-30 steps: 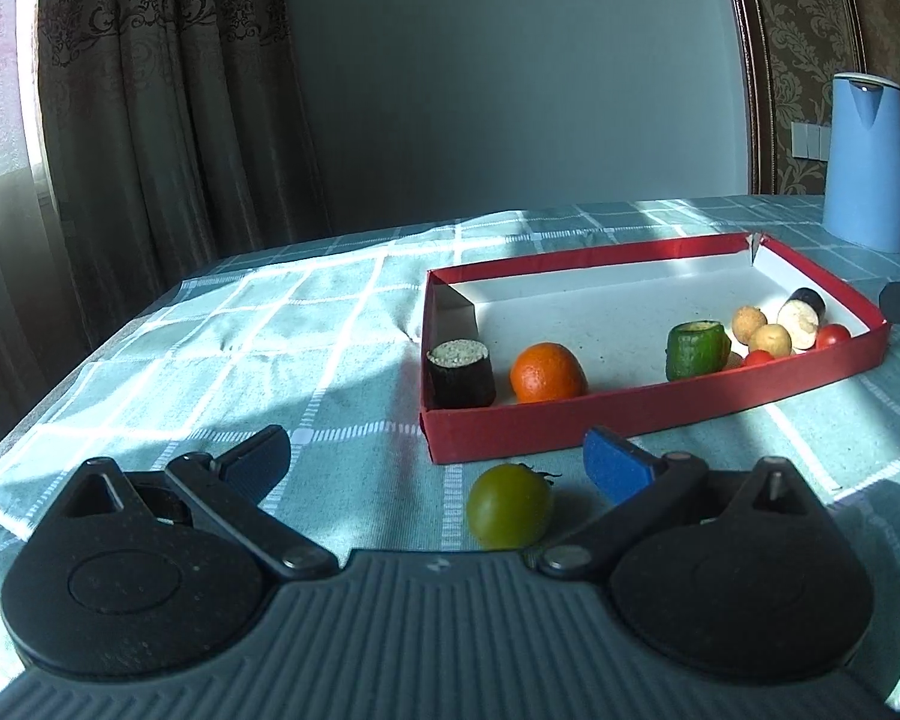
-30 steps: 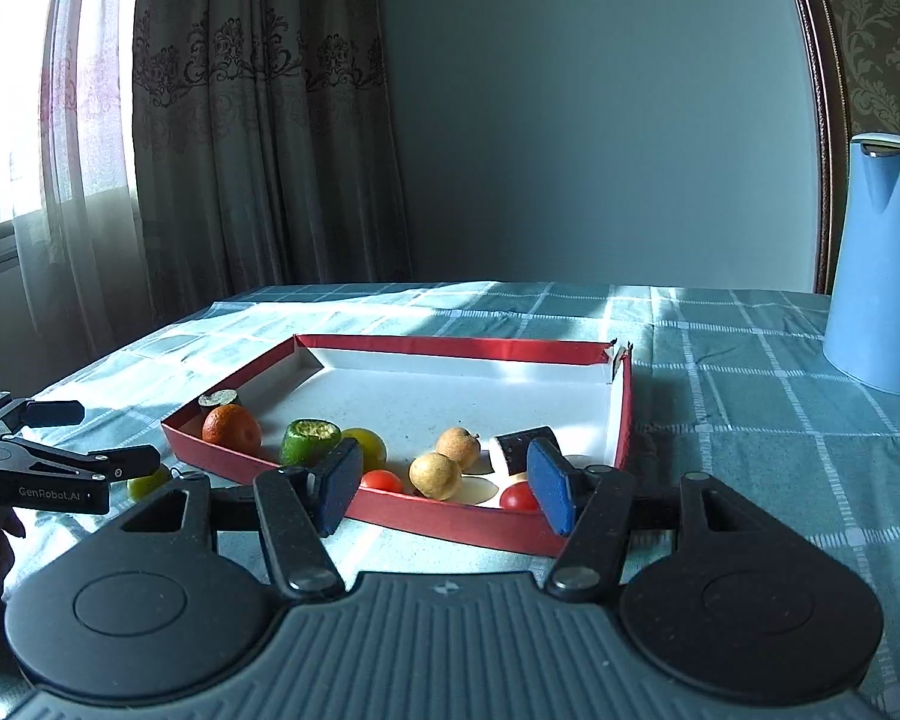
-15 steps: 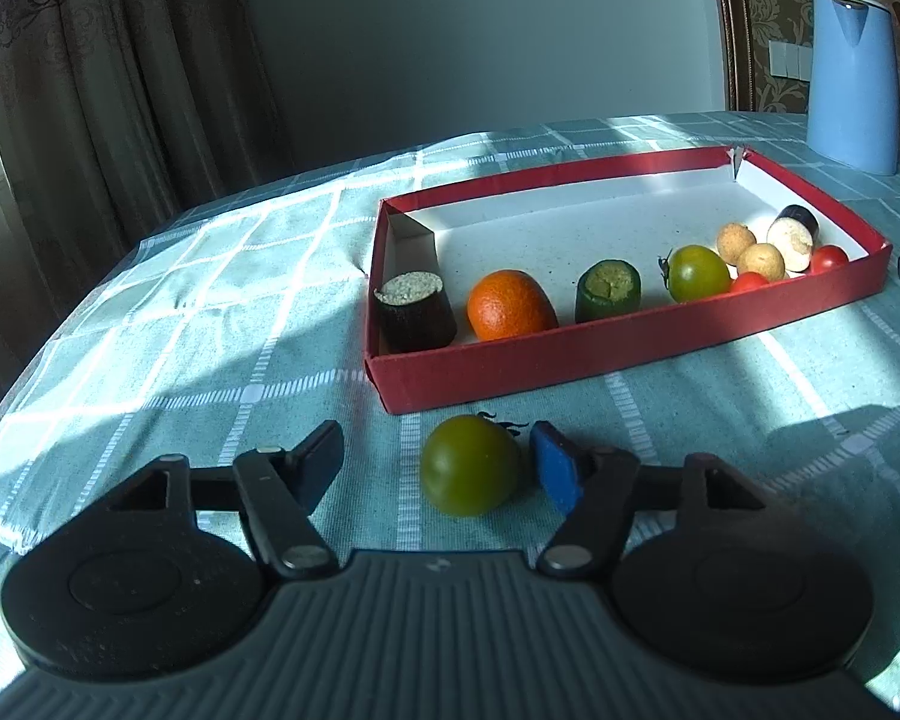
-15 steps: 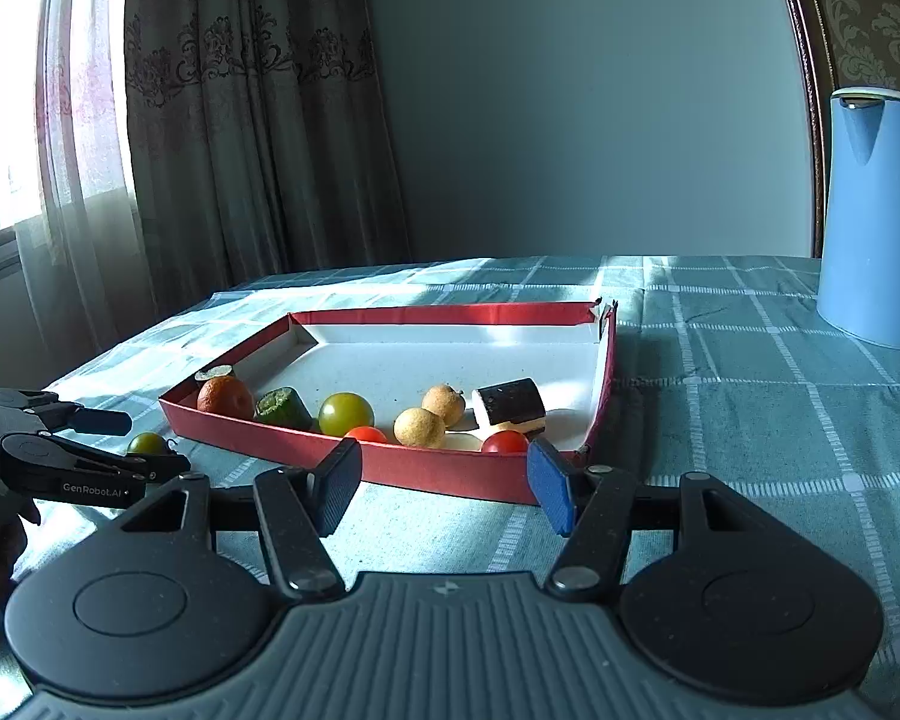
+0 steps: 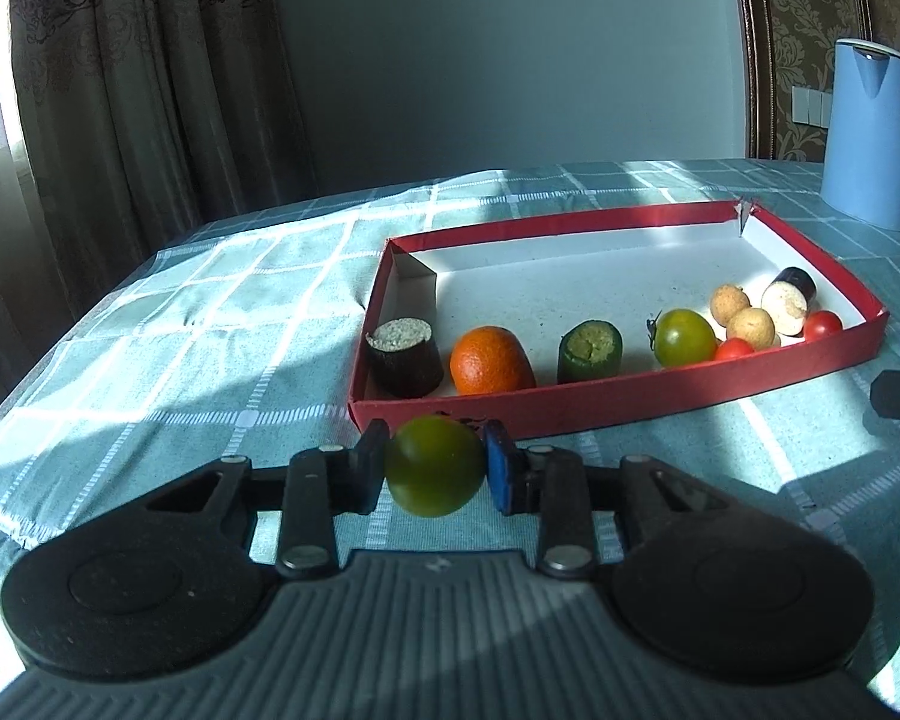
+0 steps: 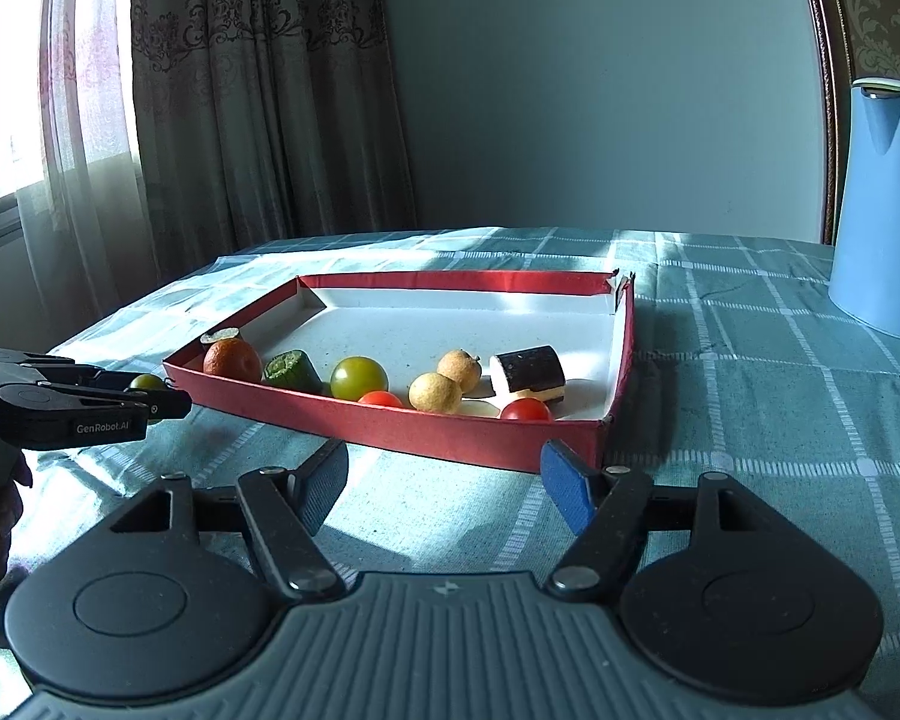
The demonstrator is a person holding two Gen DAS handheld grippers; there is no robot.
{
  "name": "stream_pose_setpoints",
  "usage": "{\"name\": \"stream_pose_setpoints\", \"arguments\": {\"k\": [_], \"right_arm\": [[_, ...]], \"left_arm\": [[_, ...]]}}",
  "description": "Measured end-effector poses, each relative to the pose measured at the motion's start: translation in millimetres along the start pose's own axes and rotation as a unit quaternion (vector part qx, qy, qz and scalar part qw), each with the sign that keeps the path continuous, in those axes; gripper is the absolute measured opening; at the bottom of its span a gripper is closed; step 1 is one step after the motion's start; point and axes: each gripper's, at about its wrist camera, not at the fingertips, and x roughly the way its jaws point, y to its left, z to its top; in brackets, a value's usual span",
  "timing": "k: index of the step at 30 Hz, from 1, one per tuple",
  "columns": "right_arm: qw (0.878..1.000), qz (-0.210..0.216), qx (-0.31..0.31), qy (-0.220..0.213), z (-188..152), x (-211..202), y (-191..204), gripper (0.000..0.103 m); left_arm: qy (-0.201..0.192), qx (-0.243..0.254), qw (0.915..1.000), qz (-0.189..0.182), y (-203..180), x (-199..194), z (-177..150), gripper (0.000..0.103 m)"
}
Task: Organize fruits
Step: 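Lower the green tomato into the tray and open the left gripper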
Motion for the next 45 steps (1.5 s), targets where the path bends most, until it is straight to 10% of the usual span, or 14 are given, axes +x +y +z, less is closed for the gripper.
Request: {"name": "stream_pose_setpoints", "arguments": {"k": [31,33,35,36,45], "right_arm": [[0.999,0.019,-0.014,0.041,-2,12,20,0.071],[0.999,0.019,-0.012,0.042,-3,12,19,0.071],[0.999,0.018,-0.011,0.041,-3,12,19,0.075],[0.999,0.017,-0.01,0.04,-3,12,19,0.078],[0.999,0.008,-0.011,0.041,-4,11,19,0.079]], "left_arm": [[-0.011,-0.026,0.9994,0.022,-52,66,64,0.031],[-0.009,-0.018,0.9995,0.023,-55,66,63,0.043],[-0.022,-0.015,0.9992,0.031,-57,60,62,0.089],[-0.033,-0.016,0.9987,0.034,-57,55,62,0.097],[-0.063,-0.036,0.9974,0.002,-54,13,58,0.103]]}}
